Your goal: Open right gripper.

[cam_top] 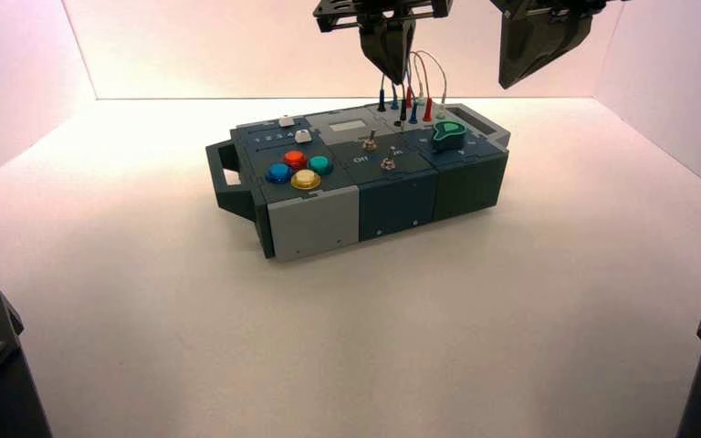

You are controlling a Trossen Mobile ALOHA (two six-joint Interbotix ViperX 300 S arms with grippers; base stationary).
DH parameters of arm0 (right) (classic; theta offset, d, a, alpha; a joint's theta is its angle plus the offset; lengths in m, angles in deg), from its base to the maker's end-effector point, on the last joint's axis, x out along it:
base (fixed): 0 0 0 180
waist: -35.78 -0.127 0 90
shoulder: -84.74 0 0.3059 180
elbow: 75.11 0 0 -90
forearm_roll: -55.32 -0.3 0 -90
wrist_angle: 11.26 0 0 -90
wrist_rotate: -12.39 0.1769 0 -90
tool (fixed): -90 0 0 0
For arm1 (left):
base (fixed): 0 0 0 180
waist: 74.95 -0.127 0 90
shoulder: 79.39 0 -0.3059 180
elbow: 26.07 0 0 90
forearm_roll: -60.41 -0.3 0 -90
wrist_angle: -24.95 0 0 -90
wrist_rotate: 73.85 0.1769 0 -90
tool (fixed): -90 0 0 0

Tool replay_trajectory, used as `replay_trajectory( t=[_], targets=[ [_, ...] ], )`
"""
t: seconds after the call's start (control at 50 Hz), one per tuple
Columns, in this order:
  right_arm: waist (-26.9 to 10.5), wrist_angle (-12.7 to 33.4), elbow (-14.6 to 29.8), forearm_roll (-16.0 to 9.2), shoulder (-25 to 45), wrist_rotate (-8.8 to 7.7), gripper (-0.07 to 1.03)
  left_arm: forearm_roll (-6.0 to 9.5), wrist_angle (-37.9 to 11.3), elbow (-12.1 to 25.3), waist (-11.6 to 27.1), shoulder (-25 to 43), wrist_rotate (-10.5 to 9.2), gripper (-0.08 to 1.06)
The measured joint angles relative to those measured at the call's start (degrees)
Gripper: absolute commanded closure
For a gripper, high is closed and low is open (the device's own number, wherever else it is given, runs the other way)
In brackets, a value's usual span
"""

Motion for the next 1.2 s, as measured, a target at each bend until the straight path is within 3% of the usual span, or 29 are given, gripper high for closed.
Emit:
replay_trajectory(
  t=[0.48,0.62,0.96,1.12,1.2],
  targets=[
    [0.1,0.0,0.0,0.0,0.2,-0.09,0.98,0.00,0.4,-0.4,0.0,-0.1,0.00,1.01],
    [0.1,-0.1,0.0,0.0,0.2,-0.09,0.93,-0.09,0.4,-0.6,0.1,-0.2,0.09,1.01],
    [0.1,-0.4,0.1,-0.6,0.2,-0.09,0.17,-0.35,0.4,-0.6,0.0,-0.5,0.62,1.01],
    [0.1,-0.9,0.2,-0.6,0.2,-0.09,-0.04,-0.44,0.4,-0.6,0.0,-0.6,0.88,1.01],
    [0.0,-1.1,0.1,-0.5,0.2,-0.09,-0.03,-0.44,0.4,-0.6,0.0,-0.8,0.88,1.01]
  ],
)
